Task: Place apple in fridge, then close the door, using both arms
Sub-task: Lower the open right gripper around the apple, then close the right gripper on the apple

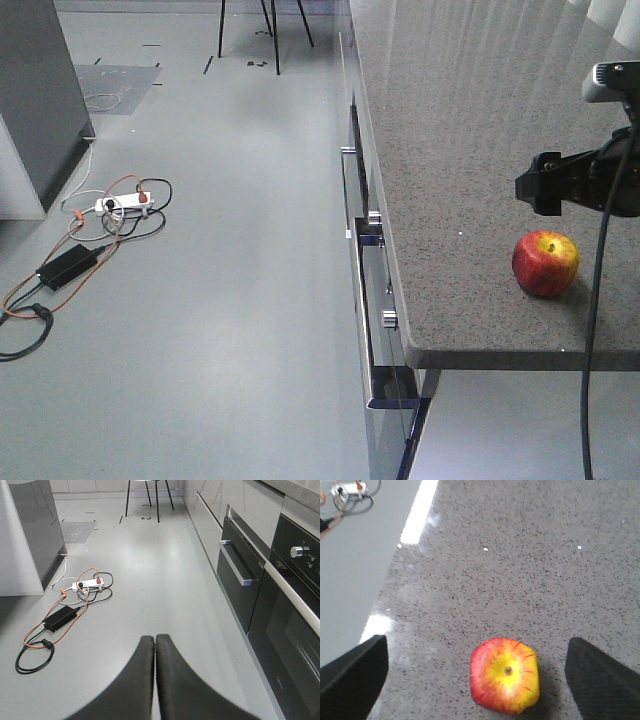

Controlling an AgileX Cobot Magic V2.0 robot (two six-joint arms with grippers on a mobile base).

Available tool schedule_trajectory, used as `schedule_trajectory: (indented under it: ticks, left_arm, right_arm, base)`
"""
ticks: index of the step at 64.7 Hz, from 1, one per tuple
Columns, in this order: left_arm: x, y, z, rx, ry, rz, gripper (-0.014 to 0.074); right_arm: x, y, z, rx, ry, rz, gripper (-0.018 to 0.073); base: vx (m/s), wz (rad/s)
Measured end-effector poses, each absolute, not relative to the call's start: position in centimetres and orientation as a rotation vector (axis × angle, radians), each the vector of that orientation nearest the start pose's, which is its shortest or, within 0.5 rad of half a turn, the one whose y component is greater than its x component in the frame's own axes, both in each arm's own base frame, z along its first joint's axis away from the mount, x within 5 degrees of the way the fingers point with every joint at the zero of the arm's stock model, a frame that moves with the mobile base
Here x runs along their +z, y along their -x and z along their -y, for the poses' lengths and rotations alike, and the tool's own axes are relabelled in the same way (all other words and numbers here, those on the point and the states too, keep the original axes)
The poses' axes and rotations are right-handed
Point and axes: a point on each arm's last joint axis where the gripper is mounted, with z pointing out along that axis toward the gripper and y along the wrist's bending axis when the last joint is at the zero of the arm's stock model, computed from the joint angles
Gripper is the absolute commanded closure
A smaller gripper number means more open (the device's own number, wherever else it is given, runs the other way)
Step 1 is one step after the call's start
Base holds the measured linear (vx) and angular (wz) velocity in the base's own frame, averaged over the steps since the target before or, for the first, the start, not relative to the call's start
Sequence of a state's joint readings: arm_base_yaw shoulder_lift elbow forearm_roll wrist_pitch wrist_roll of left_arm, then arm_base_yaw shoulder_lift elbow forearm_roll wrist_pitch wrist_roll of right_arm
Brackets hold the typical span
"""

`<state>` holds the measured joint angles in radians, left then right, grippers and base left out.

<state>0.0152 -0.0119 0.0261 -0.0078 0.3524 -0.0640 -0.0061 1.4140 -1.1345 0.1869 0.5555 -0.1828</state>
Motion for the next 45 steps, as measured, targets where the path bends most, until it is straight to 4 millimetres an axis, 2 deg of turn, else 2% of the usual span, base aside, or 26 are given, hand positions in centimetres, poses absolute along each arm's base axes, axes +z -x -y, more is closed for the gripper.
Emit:
schedule_trajectory:
  ticks: [19,45]
  left_arm:
    - [17.3,-5.3,-0.1,-0.042,0.078,-1.849,0.0602]
    - [17.3,-5.3,-0.1,-0.042,0.078,-1.849,0.0602]
  right_arm:
    - [31.3,-33.2,-0.2,0.050,0.006,-2.411,-0.0104]
    - [27.9,-34.7,-0.1,0.058,-0.025,-2.541,-0.0084]
  base:
    - [0.00,0.00]
    - [0.00,0.00]
